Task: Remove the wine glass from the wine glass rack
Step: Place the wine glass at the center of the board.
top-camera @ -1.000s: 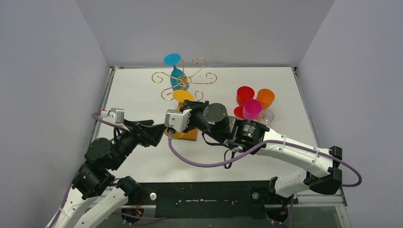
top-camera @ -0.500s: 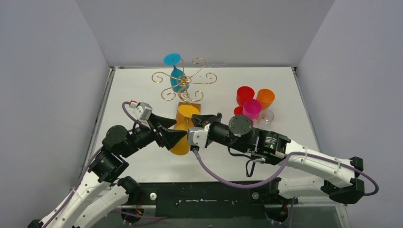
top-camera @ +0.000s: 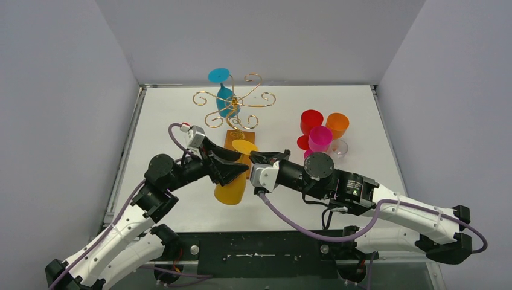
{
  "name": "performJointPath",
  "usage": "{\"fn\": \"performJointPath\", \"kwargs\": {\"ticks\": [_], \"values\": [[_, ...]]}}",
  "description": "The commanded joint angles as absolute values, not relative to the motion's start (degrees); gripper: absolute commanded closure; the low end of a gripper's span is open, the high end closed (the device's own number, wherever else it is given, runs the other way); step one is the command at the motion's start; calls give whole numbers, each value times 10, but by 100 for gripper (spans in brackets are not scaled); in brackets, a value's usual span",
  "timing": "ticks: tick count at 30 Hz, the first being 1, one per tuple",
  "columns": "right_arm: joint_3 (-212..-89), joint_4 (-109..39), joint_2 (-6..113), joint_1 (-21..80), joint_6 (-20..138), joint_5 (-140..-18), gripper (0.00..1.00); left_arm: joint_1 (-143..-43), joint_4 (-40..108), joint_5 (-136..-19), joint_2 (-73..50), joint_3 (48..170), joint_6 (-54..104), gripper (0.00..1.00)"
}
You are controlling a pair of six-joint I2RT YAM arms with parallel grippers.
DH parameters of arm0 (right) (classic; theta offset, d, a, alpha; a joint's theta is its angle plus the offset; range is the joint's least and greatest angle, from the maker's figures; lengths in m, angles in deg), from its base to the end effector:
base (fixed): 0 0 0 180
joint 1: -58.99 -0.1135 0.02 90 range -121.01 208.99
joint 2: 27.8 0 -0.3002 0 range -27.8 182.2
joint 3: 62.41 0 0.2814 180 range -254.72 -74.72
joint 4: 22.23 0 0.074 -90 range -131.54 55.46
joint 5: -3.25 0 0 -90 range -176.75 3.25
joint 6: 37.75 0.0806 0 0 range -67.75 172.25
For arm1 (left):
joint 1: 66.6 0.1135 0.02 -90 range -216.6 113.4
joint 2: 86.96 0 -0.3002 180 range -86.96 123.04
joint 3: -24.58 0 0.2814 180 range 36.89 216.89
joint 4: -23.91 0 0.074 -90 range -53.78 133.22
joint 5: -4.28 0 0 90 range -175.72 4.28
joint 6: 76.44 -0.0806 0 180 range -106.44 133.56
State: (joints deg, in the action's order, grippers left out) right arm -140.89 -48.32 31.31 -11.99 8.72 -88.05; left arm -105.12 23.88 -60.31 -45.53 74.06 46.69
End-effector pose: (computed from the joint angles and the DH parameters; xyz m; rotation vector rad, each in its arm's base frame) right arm 0.0946 0.2687 0.4464 -1.4201 0.9336 0.3398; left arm 0.1497 -0.1634 0.3722 0.4713 1.5174 -1.3181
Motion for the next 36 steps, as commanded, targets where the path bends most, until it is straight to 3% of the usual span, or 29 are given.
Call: {"fn": "performJointPath", "kwargs": {"ticks": [1, 18, 20, 28, 30, 36], "values": [[-1393, -437, 294, -126, 122, -871, 100, -1050, 157, -553, -437, 747, 497, 47], [-1359, -415, 274, -125, 163, -871, 100, -1050, 160, -531, -417, 741, 523, 91], [-1357, -415, 274, -125, 164, -871, 100, -1049, 155, -528, -415, 741, 527, 99], [-1344, -401, 272, -126, 184, -879, 100, -1050, 175, -532, -406, 752, 543, 100], [-1340, -399, 271, -126, 188, -881, 90, -1049, 194, -540, -404, 756, 550, 100], [-1319, -376, 252, -126, 212, -899, 49, -1049, 177, -558, -420, 722, 613, 100]]}}
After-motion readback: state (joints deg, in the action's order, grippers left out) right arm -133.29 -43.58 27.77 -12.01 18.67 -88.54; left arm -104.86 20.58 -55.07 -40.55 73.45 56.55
